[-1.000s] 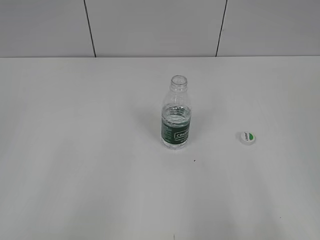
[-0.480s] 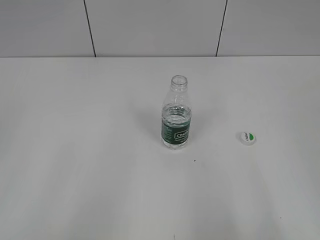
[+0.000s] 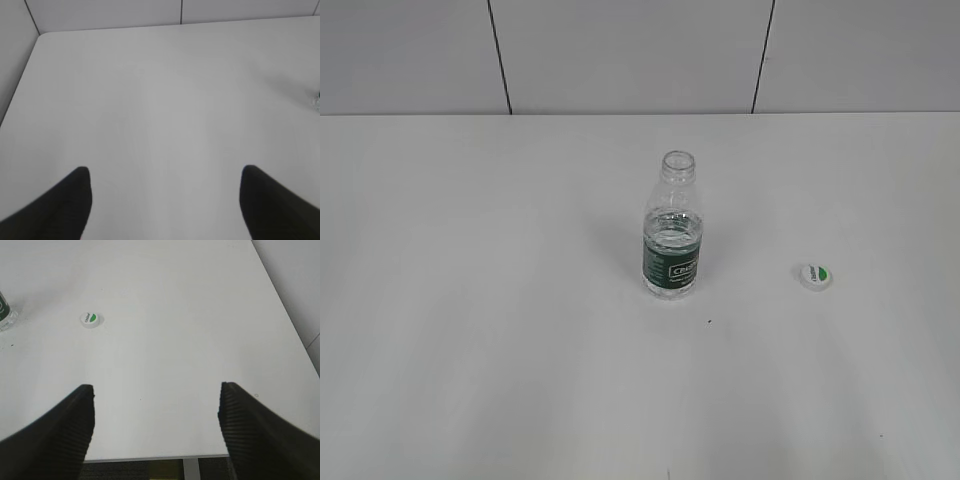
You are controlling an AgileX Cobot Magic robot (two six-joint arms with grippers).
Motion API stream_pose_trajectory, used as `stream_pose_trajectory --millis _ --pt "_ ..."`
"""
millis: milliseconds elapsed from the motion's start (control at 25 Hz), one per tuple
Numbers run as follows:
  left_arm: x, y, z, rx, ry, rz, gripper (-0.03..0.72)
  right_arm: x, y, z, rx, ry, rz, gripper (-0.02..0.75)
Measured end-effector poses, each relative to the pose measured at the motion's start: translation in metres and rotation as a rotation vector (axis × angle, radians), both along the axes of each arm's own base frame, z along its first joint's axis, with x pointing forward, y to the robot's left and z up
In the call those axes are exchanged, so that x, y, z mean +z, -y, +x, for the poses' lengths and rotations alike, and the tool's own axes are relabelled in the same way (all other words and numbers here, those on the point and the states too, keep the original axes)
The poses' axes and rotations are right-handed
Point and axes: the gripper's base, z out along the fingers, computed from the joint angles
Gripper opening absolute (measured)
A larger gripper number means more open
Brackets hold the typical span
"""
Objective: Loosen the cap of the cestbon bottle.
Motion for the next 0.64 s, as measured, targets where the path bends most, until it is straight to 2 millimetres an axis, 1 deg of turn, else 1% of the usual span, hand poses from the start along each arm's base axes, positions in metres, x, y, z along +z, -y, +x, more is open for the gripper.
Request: stream_pose_trajectory --millis 280,640 --pt "-0.0001 0.0009 -0.0009 0.105 -0.001 0.000 0.517 0.0000 0.0000 0.0000 0.000 0.000 0.000 0.590" --pt "-0.0001 0.0010 -0.0010 0.120 -0.001 0.000 0.516 0.0000 0.0000 0.0000 0.000 0.000 0.000 0.589"
